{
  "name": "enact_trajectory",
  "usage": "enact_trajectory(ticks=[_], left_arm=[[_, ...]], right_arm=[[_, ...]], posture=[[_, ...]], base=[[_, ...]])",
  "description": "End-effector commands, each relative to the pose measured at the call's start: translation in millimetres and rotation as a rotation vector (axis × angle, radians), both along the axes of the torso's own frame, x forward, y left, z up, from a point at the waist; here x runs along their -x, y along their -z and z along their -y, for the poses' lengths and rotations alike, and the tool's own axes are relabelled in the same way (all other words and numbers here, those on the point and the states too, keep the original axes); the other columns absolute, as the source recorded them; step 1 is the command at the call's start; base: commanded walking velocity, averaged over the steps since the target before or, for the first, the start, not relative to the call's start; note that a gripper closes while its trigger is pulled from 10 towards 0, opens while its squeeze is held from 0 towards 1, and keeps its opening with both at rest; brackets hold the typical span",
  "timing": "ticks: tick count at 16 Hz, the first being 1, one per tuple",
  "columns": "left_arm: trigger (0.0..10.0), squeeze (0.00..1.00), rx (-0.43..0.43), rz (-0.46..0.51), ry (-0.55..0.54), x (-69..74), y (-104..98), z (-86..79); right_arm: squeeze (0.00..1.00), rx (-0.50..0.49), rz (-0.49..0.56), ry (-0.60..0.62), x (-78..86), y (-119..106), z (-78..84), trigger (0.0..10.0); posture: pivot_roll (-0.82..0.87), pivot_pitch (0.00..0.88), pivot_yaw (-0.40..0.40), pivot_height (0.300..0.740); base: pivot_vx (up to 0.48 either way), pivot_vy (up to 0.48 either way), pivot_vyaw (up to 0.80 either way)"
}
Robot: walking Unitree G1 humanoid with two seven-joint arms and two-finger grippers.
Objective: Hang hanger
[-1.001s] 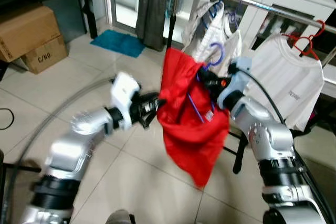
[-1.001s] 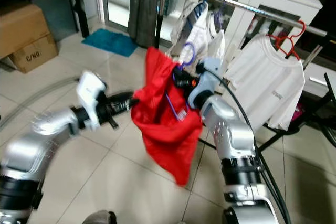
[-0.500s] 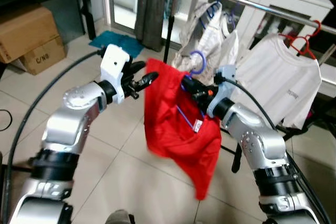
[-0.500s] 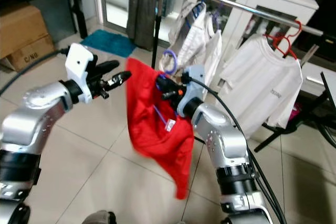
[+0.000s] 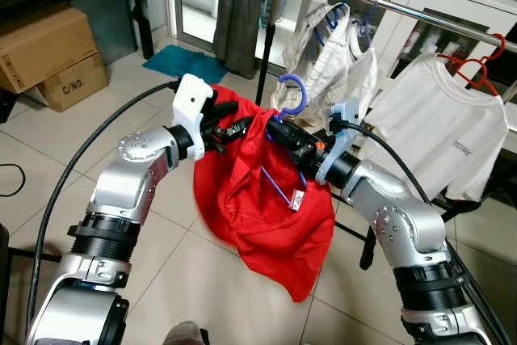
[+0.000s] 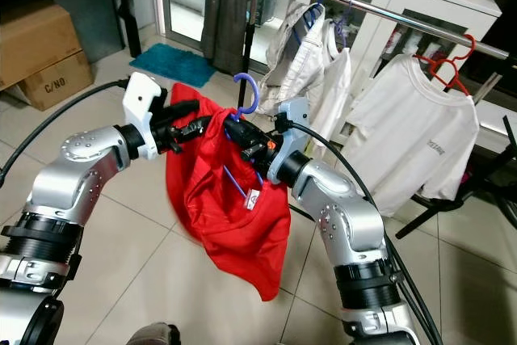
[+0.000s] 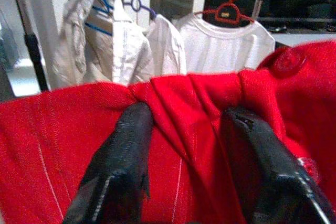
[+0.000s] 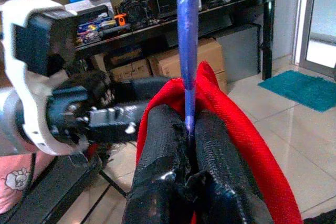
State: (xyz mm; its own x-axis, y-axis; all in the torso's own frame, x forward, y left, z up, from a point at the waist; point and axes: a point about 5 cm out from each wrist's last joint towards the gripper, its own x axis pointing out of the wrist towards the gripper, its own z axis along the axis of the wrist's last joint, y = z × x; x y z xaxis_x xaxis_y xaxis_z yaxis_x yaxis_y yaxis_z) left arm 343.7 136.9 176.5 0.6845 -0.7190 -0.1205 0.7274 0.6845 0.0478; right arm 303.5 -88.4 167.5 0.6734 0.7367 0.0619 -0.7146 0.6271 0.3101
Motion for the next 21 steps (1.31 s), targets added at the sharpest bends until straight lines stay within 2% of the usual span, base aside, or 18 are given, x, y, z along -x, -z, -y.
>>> enact_trajectory(ticks=[1,4,9,14,16,17,19,21], left_arm=[[0.0,0.00,-0.012,0.000,0.057,-1.2,-2.0,11.6],[0.0,0.00,-0.001,-0.036,0.070,-2.0,3.6,13.5],[0.0,0.00,0.033,-0.039,0.059,-5.6,4.1,14.1],[0.0,0.00,0.102,-0.022,-0.012,-7.7,0.5,9.1],[0.0,0.00,0.136,-0.036,-0.076,-5.8,4.4,3.6],[0.0,0.00,0.166,-0.062,-0.165,-4.0,13.1,-3.2],[0.0,0.00,0.192,-0.089,-0.258,-3.7,21.0,-10.7],[0.0,0.00,0.202,-0.137,-0.298,-1.5,29.4,-14.7]], right_arm=[[0.00,-0.019,0.034,-0.035,3.3,-8.5,-2.1,10.0],[0.00,-0.021,0.034,-0.048,4.7,-9.1,-3.9,10.0],[0.00,-0.025,0.039,-0.060,5.3,-10.9,-5.3,10.0],[0.00,0.015,0.004,-0.015,2.1,-4.2,-2.0,10.0],[0.00,0.086,-0.060,0.064,-3.1,8.3,5.2,10.0],[0.00,0.168,-0.117,0.107,-4.2,21.6,11.3,10.0],[0.00,0.247,-0.172,0.122,-2.6,34.7,15.3,10.0],[0.00,0.384,-0.253,0.120,2.9,55.5,21.5,10.0]], posture=[[0.02,0.000,-0.119,0.740],[0.02,0.000,-0.119,0.740],[0.02,0.000,-0.119,0.740],[0.02,0.000,-0.118,0.740],[0.02,0.000,-0.126,0.740],[0.02,0.000,-0.135,0.740],[0.02,0.000,-0.139,0.740],[0.02,0.015,-0.147,0.740]], base=[[0.000,0.000,0.00],[0.000,0.000,0.00],[0.000,0.000,0.00],[0.000,0.000,0.00],[0.000,0.000,0.00],[0.000,0.000,0.00],[0.000,0.000,0.00],[0.000,0.000,0.00]])
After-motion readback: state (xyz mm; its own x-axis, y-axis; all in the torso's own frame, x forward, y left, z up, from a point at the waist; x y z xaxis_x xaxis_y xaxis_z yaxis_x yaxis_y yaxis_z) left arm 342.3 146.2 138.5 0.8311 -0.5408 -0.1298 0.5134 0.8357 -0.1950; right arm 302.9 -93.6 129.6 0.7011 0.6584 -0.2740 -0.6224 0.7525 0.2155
